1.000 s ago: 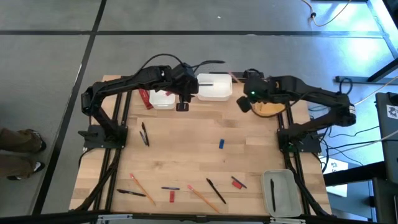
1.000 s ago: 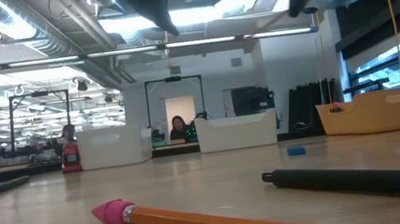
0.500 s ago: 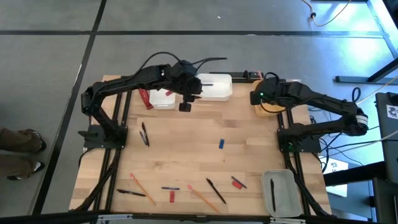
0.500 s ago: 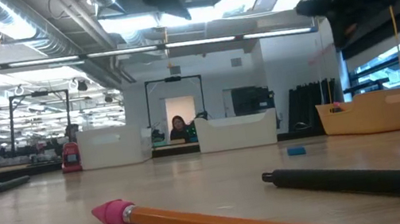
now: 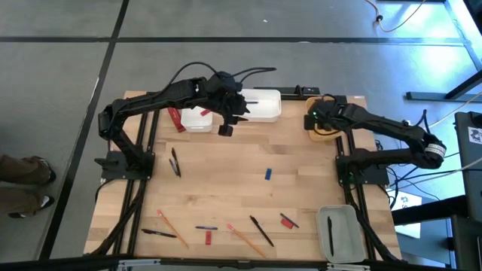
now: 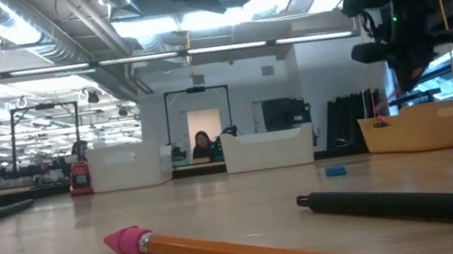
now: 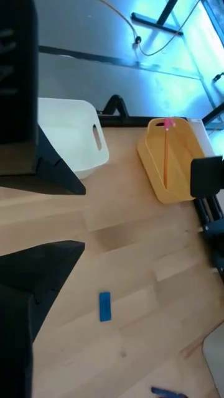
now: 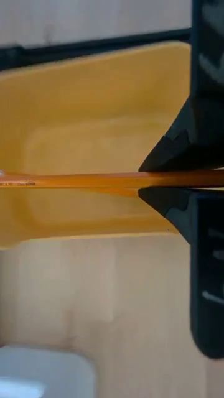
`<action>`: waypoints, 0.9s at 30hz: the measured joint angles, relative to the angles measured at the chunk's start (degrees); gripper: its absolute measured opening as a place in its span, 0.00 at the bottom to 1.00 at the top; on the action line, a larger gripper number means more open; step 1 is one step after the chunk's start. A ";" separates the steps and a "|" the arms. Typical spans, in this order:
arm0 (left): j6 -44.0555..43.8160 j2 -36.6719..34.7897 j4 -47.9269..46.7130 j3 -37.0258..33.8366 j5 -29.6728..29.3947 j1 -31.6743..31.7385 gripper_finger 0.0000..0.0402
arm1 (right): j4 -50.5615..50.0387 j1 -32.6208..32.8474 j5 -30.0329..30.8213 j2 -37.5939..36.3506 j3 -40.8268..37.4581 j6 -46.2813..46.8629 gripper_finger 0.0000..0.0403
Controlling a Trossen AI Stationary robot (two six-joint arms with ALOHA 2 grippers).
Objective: Sort crayons/erasers/pens/pencils in bins
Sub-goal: Put the yellow pencil into the yellow bin
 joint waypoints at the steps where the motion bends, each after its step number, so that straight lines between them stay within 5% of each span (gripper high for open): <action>1: -0.38 0.00 -0.01 0.00 0.00 0.00 0.30 | 0.01 -0.35 -0.89 0.00 -0.61 -0.09 0.06; 27: -0.78 0.04 -0.06 -0.04 0.07 0.00 0.30 | 3.49 -4.90 -0.51 0.02 -2.90 -4.78 0.08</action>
